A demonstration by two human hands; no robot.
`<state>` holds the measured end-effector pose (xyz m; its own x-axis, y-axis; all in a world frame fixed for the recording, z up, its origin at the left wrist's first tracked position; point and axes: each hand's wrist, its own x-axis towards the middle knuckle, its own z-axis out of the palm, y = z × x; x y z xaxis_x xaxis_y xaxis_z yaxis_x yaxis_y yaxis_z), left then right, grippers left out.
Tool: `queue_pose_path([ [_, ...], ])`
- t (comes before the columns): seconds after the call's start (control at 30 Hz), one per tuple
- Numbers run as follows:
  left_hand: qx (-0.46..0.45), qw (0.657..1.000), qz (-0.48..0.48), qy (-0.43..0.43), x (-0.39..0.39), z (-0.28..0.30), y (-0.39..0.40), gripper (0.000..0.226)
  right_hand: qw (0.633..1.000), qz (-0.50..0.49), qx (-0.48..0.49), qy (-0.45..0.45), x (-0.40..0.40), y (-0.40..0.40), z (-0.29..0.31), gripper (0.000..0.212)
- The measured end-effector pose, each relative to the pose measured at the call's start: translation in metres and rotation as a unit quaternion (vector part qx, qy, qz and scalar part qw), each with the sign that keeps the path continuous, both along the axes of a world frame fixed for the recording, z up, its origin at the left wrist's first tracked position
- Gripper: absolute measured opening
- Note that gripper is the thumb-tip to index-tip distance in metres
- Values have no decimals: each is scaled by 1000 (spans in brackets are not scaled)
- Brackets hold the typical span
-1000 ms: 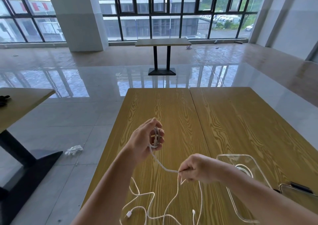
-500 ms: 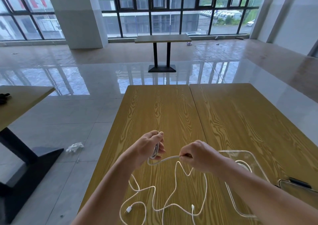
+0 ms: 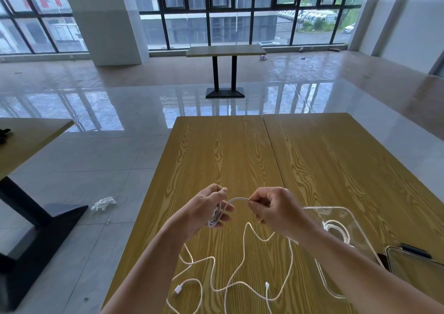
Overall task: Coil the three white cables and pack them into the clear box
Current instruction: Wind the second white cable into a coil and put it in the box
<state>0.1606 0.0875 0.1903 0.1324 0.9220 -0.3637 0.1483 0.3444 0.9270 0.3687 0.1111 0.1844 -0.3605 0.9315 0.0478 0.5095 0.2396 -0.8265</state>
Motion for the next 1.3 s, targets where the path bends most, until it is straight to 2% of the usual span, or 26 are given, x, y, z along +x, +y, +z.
queue_pose_path([
  [0.1, 5, 999, 26, -34, 7, -4, 0, 21, 994, -15, -72, 85, -6, -7, 2, 13],
  [0.27, 6, 997, 36, -67, 17, -6, 2, 28, 978, -4, -131, 164, -14, -18, 9, 12],
  [0.4, 27, 991, 65, -117, 20, -12, 9, 36, 938, 73, -224, 255, -17, -28, 9, 35],
  [0.5, 43, 985, 70, -152, 22, -16, 11, 38, 945, 98, -215, 228, -19, -31, 3, 41],
  [0.6, 60, 980, 83, -168, 32, -16, 9, 36, 955, 50, -180, 228, -22, -30, -3, 27],
  [0.8, 89, 982, 105, -129, 38, -23, 10, 38, 967, 0, -127, 222, -24, -22, -16, 10],
  [0.87, 97, 983, 104, -114, 39, -26, 10, 30, 972, -9, -116, 206, -24, -19, -20, 6],
  [0.97, 111, 980, 132, -96, 43, -29, 14, 19, 973, 14, -118, 200, -20, -15, -22, 7],
  [1.1, 125, 978, 158, -53, 50, -33, 18, 20, 978, 40, -117, 170, -3, -8, -29, 14],
  [1.3, 112, 979, 165, -52, 62, -41, 19, 23, 986, 7, -139, 89, 34, -12, -44, 17],
])
